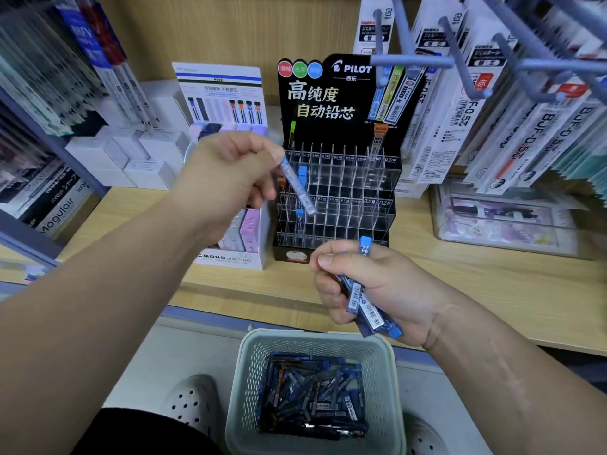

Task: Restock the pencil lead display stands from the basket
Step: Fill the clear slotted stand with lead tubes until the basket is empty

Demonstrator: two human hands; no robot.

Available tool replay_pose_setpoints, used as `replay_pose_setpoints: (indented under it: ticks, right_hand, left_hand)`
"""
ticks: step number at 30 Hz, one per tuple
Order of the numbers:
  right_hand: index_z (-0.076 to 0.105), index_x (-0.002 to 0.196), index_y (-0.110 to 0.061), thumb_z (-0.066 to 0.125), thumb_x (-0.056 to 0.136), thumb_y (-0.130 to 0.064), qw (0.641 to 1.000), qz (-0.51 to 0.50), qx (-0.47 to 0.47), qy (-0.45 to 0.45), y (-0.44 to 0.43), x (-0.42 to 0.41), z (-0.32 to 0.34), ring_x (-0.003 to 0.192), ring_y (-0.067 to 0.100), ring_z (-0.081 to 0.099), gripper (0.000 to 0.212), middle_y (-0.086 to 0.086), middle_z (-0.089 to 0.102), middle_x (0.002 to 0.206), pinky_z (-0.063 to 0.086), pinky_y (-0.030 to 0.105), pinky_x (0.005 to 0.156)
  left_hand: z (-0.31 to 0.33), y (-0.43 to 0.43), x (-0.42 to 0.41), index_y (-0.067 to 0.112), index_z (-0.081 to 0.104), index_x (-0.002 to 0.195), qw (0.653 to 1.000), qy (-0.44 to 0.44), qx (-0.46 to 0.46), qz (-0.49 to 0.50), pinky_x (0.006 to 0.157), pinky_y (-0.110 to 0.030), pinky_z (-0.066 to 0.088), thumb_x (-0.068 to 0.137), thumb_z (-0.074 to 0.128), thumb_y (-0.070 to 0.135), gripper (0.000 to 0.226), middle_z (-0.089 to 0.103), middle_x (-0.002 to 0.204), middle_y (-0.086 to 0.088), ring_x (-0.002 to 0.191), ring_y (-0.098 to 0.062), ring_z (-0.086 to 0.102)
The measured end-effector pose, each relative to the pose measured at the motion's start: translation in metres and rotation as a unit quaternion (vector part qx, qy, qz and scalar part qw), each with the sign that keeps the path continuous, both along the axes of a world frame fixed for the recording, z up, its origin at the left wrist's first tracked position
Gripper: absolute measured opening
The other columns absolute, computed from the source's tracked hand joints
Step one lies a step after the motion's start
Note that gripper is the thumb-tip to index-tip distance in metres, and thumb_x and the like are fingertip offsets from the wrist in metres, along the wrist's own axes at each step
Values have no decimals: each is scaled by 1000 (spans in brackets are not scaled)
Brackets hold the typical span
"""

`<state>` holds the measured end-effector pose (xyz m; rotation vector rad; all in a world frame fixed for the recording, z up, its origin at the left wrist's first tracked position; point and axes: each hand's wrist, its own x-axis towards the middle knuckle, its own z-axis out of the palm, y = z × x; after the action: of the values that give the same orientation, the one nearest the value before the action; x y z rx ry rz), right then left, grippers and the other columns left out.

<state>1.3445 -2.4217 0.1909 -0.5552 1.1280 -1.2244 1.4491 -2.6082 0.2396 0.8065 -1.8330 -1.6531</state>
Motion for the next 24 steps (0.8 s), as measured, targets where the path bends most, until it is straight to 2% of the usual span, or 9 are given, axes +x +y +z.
replay_pose_setpoints:
  ticks: [2, 5, 7, 10, 13, 21, 24]
  right_hand:
    - [66, 87, -12, 59, 97, -13, 1000, -14, 12, -5, 0, -2, 0, 57, 15, 41, 12, 5, 48, 67, 33, 26, 48]
    - [64, 88, -10, 55, 99, -10, 999, -29, 20, -12, 1, -2, 2, 56, 16, 39, 15, 6, 47, 66, 32, 25, 47]
    - [64, 87, -11, 55, 99, -10, 999, -30, 19, -14, 1, -2, 2, 56, 16, 38, 15, 6, 47, 66, 32, 25, 47]
    - [65, 87, -11, 56, 99, -11, 999, -29, 15, -11, 2, -2, 1, 56, 16, 39, 15, 6, 47, 67, 32, 25, 47]
    - [67, 85, -13, 58, 97, -13, 1000, -26, 9, -12, 4, -3, 0, 56, 16, 39, 15, 6, 48, 67, 33, 26, 48]
    - [67, 85, -13, 56, 99, -11, 1000, -29, 5, -4, 5, -6, 0, 57, 16, 39, 19, 7, 46, 68, 34, 26, 48]
    - [67, 84, -13, 55, 99, -11, 1000, -24, -2, -5, 6, -6, 2, 57, 15, 39, 20, 7, 46, 68, 33, 26, 49]
  left_hand:
    - [-5, -3, 4, 10, 66, 83, 994, -52, -91, 7, 44, -22, 42, 95, 63, 5, 13, 62, 53, 3, 44, -11, 54]
    - [-19, 0, 3, 11, 68, 83, 981, -101, -162, -22, 52, -25, 51, 92, 67, 6, 11, 64, 63, -4, 54, -12, 64]
    - [-30, 1, 0, 12, 69, 83, 973, -116, -194, -41, 60, -28, 56, 92, 68, 6, 11, 67, 71, -9, 63, -13, 70]
    - [-42, 0, -4, 12, 70, 84, 965, -121, -226, -52, 74, -40, 61, 91, 68, 6, 10, 70, 75, -8, 72, -14, 73]
    - [-46, 3, -8, 11, 69, 85, 959, -117, -252, -52, 77, -44, 60, 91, 67, 6, 9, 70, 74, -5, 72, -12, 73]
    - [-47, -3, -11, 11, 71, 86, 930, -147, -330, -70, 71, -29, 59, 91, 67, 6, 8, 68, 69, 6, 66, -1, 69]
    - [-52, -3, -11, 13, 75, 85, 888, -148, -428, -82, 70, -20, 52, 87, 72, 10, 5, 62, 69, 16, 64, 0, 60]
